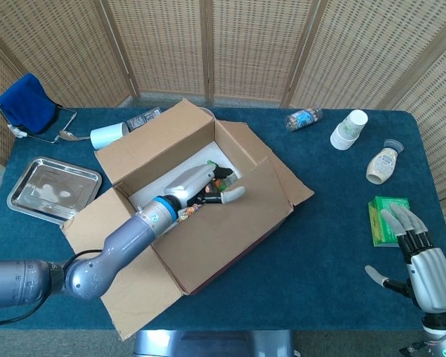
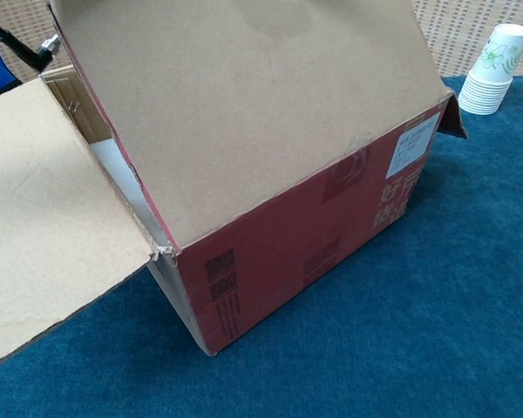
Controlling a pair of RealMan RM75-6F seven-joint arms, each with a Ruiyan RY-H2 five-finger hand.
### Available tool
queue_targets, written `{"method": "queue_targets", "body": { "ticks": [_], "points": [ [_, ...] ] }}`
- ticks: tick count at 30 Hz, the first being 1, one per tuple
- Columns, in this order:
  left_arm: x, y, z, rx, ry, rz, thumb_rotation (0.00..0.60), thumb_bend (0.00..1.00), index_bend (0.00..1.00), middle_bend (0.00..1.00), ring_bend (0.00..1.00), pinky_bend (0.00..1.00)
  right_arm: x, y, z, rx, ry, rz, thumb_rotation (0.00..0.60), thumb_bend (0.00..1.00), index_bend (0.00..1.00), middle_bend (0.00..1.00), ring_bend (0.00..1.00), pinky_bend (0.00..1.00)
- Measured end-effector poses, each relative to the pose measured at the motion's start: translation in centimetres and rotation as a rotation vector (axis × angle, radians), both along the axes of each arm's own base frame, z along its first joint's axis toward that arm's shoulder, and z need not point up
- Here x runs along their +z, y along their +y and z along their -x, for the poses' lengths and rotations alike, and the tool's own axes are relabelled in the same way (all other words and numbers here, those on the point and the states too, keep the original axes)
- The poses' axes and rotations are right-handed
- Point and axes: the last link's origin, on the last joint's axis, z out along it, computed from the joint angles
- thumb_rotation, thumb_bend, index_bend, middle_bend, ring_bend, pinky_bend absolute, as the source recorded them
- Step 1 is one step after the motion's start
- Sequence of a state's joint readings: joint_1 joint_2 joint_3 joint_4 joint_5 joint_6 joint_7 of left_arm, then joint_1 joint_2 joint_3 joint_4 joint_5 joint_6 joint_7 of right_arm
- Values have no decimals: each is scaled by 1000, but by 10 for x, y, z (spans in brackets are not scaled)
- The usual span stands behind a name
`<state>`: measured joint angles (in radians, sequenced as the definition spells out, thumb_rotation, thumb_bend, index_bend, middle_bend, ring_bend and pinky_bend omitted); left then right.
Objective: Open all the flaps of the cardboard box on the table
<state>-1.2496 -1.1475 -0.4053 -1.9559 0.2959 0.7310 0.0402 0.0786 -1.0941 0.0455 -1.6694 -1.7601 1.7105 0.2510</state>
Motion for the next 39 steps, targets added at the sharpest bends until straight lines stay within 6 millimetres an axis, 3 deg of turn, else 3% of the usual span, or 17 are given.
{"method": "queue_targets", "body": {
  "ticks": [12, 24, 30, 39],
  "points": [
    [-16, -23, -16, -75, -78, 62, 163, 0, 433, 468, 317, 414, -1, 0, 0, -2, 4, -2, 600, 0, 0, 0, 0, 117],
    [-38, -46, -20, -175, 31, 170, 163, 0, 429, 439, 275, 421, 0, 0, -1, 1, 1, 0, 600, 0, 0, 0, 0, 117],
    [-56, -61, -32, -228, 13, 225, 162, 0, 423, 436, 276, 425, 0, 0, 0, -4, 2, -1, 600, 0, 0, 0, 0, 117],
    [-47, -62, -39, -261, -38, 144, 159, 0, 420, 405, 256, 388, 0, -1, 0, -1, -2, -9, 600, 0, 0, 0, 0, 117]
  ]
}}
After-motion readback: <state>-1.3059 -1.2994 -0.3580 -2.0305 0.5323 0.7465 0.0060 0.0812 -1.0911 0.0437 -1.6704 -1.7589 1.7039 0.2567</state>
